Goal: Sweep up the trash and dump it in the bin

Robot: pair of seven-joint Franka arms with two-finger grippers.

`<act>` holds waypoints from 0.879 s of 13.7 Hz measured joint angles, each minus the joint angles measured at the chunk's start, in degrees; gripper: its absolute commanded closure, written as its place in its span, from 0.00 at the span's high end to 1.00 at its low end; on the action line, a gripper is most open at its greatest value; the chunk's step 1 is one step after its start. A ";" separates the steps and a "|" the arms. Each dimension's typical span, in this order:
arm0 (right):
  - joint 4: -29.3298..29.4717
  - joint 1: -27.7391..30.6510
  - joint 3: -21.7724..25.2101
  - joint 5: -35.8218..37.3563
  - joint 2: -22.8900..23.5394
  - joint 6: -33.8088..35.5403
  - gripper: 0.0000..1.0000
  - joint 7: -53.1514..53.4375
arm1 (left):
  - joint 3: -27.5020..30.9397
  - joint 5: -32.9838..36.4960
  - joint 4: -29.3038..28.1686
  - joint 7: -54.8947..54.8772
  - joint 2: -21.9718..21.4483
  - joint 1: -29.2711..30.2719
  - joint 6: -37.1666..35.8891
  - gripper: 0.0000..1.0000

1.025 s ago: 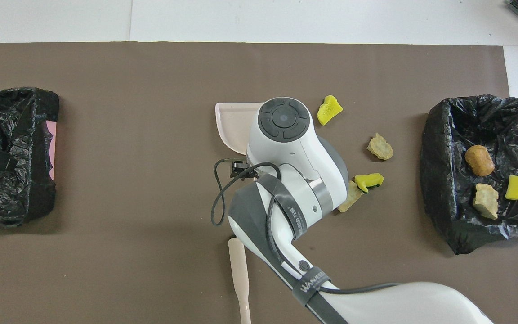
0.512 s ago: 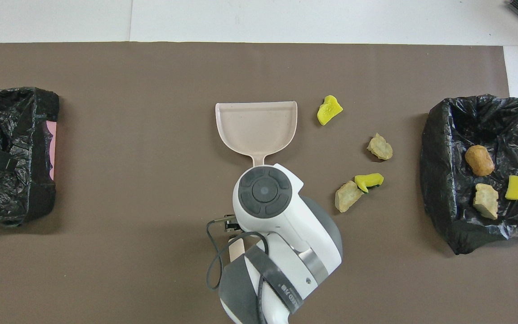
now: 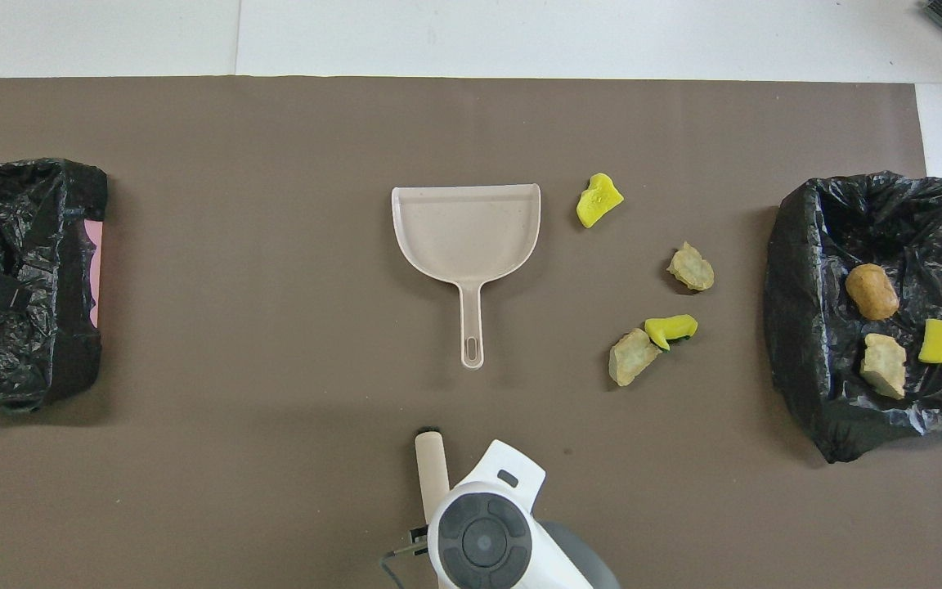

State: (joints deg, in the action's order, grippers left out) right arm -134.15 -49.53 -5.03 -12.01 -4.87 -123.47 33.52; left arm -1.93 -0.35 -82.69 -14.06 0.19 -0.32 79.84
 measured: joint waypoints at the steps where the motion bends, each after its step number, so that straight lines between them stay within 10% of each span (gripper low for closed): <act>1: -1.11 -1.38 -0.03 -1.20 -0.02 -1.83 1.00 0.41 | -0.03 0.00 0.00 0.00 0.00 0.00 0.00 1.00; 12: -2.91 -3.96 0.08 -4.97 0.86 -3.40 0.71 0.86 | -11.04 -0.05 -9.83 10.23 -2.13 -1.27 11.39 1.00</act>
State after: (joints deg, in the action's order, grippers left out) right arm -137.05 -53.49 -4.95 -16.97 -4.02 -126.87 34.39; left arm -12.97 -0.40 -92.52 -3.83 -1.94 -1.58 91.24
